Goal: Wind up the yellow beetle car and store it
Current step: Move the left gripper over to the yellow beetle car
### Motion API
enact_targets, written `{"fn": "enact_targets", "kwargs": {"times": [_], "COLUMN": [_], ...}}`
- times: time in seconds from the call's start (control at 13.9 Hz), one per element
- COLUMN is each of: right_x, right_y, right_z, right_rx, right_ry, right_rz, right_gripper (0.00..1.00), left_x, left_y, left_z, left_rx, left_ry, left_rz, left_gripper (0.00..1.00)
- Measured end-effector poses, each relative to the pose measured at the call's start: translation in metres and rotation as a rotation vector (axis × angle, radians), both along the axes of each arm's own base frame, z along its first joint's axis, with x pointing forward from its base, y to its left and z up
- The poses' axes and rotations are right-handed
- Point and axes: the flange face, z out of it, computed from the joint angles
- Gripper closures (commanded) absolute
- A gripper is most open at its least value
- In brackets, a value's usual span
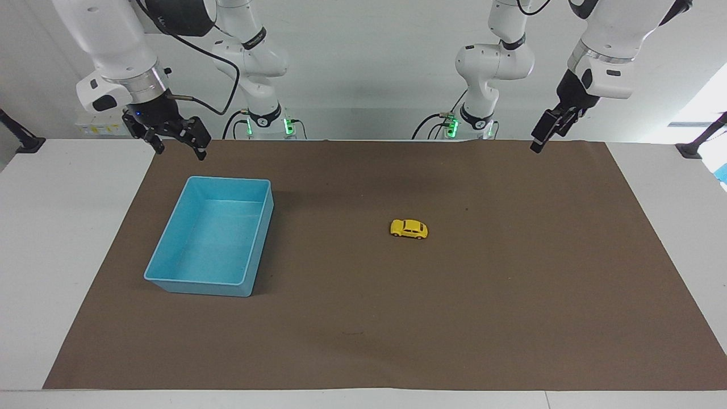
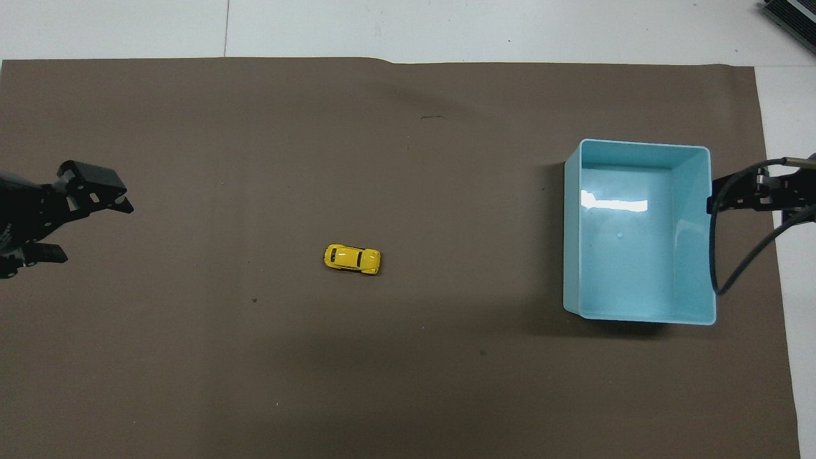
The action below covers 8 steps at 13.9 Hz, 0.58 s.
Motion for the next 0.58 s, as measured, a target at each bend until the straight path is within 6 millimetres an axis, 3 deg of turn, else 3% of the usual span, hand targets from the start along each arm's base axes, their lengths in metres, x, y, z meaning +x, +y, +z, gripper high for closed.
{"fn": "enact_targets", "kwargs": {"times": [0.58], "right_x": [0.0], "right_y": [0.0], "right_z": [0.0], "right_rx": [0.0], "right_ry": [0.0], "right_rz": [0.0], "right_gripper": [0.0], "left_x": [0.0], "left_y": [0.016], "left_z": [-0.015], "left_rx": [-0.007], "left_ry": [0.067], "left_rz": [0.502], "left_gripper": [0.0]}}
